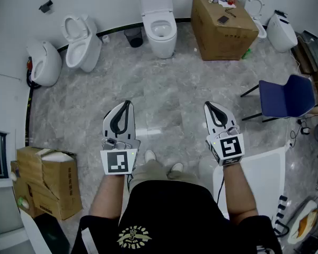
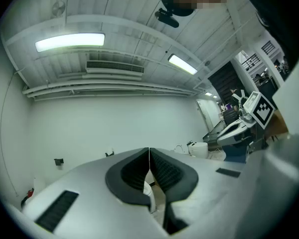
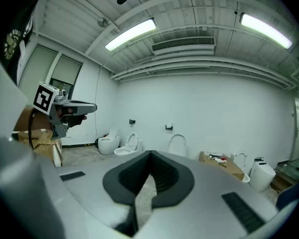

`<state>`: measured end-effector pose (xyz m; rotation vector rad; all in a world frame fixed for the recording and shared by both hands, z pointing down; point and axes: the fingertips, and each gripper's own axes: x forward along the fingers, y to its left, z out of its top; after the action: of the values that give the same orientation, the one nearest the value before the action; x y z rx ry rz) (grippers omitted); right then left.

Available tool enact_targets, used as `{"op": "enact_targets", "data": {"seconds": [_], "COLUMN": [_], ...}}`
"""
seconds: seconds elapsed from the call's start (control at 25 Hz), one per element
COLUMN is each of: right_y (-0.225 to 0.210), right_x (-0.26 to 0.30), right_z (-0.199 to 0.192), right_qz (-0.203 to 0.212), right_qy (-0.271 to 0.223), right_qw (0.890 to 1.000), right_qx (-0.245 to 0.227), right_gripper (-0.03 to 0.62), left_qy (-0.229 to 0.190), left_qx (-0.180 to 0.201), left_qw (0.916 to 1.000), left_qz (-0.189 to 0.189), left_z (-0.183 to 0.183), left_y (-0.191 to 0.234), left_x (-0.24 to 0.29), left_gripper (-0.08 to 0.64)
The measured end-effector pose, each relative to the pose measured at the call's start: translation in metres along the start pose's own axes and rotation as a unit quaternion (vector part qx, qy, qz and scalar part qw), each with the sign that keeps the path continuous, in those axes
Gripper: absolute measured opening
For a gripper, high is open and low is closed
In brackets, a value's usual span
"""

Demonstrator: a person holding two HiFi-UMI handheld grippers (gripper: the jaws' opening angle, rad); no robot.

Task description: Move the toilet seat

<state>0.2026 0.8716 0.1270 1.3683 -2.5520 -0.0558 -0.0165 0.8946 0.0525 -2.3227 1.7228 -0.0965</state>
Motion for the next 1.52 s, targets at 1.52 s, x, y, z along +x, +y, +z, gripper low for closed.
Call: {"op": "enact_targets", "data": {"seconds": [1.52], "right_y": [-0.022], "right_x": [0.253], "right_z": [-0.023], "right_qz": [0.025], "right_qy": [0.039], "right_qw": [0.997], "right_qx": [0.055], "right_gripper": [0.265], "left_qy": [0.104], "left_qx": [-0.020], "left_qw": [0.9932], "left_qz": [-0.049], "left_z": [-0.168], "left_y": [0.126], "left_x": [0.182], "left_gripper": [0.275]}}
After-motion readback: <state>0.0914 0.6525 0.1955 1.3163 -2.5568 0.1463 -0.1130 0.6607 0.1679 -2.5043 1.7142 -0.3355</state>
